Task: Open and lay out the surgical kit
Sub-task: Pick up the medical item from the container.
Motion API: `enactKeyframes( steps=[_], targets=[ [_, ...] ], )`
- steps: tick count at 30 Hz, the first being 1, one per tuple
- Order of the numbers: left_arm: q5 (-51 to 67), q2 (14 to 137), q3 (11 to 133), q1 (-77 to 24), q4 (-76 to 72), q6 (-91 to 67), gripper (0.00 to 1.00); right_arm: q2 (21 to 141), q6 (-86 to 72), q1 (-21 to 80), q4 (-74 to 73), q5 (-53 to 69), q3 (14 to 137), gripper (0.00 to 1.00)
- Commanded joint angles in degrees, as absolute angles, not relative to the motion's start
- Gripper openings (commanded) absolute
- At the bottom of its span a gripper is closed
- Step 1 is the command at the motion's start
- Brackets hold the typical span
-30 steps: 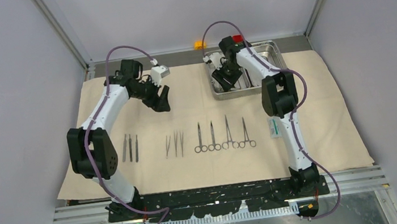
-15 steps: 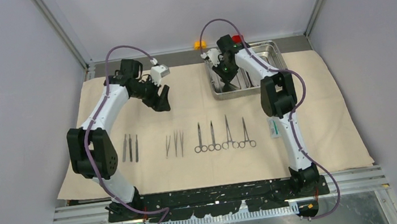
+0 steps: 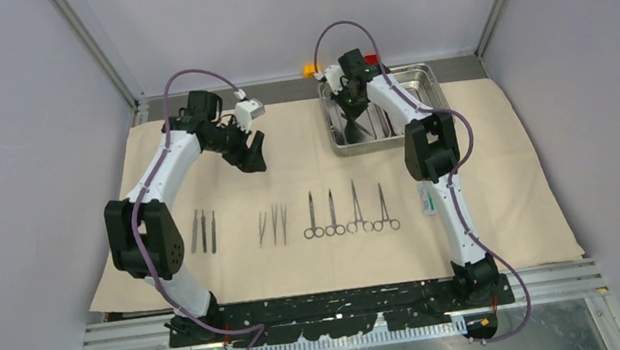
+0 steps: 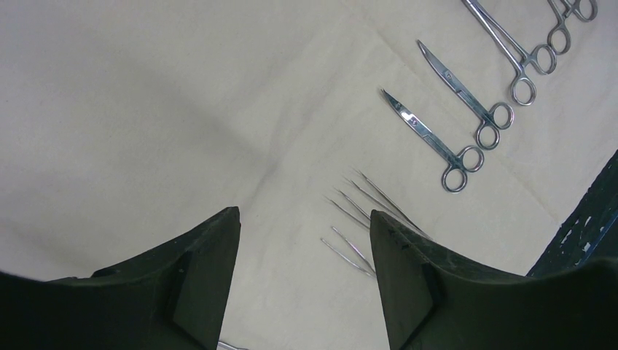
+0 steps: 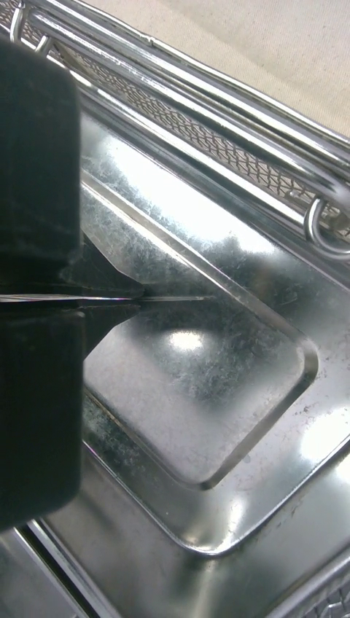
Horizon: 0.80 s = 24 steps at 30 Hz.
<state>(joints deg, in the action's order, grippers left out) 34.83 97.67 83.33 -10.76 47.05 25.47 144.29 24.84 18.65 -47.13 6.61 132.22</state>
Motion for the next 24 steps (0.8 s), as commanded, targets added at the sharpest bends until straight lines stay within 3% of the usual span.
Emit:
enactKeyframes(
  steps=[1,11,18,24],
  targets=[
    [36.9,97.0,85.1,-10.6,45.5,23.4,0.68,143.6,22.8,18.4,-45.9,5.9,134.0,0.00],
    [38.2,94.9,84.9,-10.5,37.5,15.7,0.69,136.2,21.7,18.4,-45.9,8.0,133.9,0.01],
    [40.8,95.6,86.0,-9.7,33.0,6.3,0.84,130.5,20.6,18.4,-46.4,9.6,132.4,0.00],
    [45.3,97.4,86.8,-9.5,28.0,-1.1,0.87,127.6,20.4,18.7,-49.0,13.1,131.5,0.00]
  ],
)
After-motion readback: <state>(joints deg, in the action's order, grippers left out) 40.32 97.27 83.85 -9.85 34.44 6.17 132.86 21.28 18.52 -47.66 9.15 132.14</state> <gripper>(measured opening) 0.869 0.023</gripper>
